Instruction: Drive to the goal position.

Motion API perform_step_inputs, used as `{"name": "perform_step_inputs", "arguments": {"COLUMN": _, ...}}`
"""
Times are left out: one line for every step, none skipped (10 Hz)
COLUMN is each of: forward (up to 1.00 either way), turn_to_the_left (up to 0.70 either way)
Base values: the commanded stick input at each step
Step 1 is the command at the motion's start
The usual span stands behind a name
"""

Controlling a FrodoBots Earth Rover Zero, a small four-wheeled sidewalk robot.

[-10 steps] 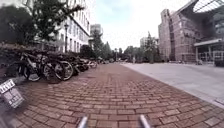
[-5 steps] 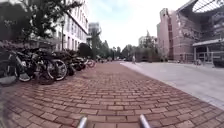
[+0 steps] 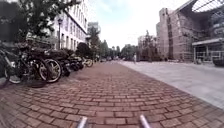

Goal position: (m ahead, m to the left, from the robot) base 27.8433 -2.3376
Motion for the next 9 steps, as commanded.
{"name": "perform_step_inputs", "arguments": {"forward": 0.70, "turn_to_the_left": 0.13}}
{"name": "perform_step_inputs", "arguments": {"forward": 0.70, "turn_to_the_left": 0.14}}
{"name": "perform_step_inputs", "arguments": {"forward": 0.70, "turn_to_the_left": 0.02}}
{"name": "perform_step_inputs", "arguments": {"forward": 0.70, "turn_to_the_left": 0.00}}
{"name": "perform_step_inputs", "arguments": {"forward": 0.70, "turn_to_the_left": 0.00}}
{"name": "perform_step_inputs", "arguments": {"forward": 0.70, "turn_to_the_left": 0.00}}
{"name": "perform_step_inputs", "arguments": {"forward": 0.70, "turn_to_the_left": 0.00}}
{"name": "perform_step_inputs", "arguments": {"forward": 0.70, "turn_to_the_left": 0.00}}
{"name": "perform_step_inputs", "arguments": {"forward": 0.70, "turn_to_the_left": 0.00}}
